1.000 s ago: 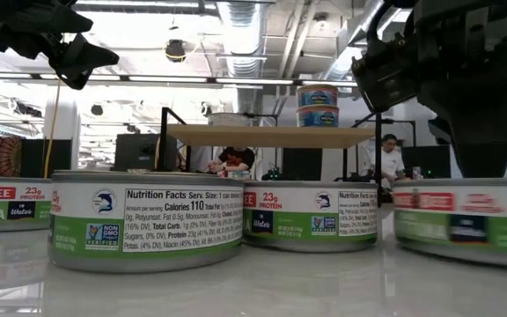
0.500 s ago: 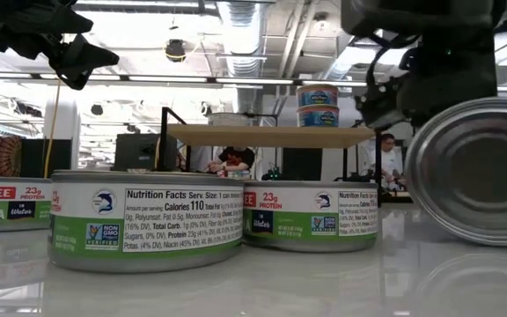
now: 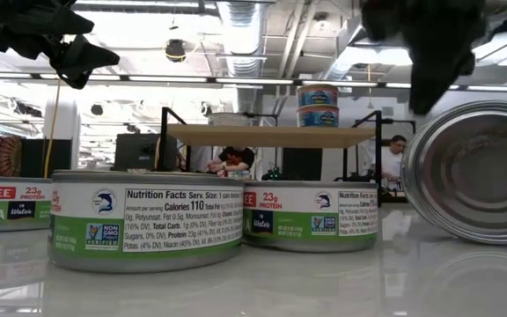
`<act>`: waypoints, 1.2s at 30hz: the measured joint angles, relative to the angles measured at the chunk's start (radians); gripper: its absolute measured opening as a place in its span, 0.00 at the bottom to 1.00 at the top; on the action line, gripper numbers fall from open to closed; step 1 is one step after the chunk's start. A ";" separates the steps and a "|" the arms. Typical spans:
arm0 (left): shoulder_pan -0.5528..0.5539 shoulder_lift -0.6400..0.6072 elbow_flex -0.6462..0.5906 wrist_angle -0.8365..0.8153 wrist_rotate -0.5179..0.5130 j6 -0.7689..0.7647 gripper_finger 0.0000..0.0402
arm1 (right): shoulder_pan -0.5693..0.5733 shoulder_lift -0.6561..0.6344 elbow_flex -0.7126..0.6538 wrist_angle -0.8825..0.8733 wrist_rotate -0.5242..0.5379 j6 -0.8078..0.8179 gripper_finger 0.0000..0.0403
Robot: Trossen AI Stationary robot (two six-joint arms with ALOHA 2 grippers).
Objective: Stack canned seafood by type on shelf
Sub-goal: Stack the green white tuna can on top of the other green white tuna can on the shelf
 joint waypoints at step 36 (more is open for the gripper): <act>0.000 0.000 0.000 0.047 -0.084 0.095 0.58 | 0.146 0.395 0.339 -0.171 -0.095 -0.108 0.76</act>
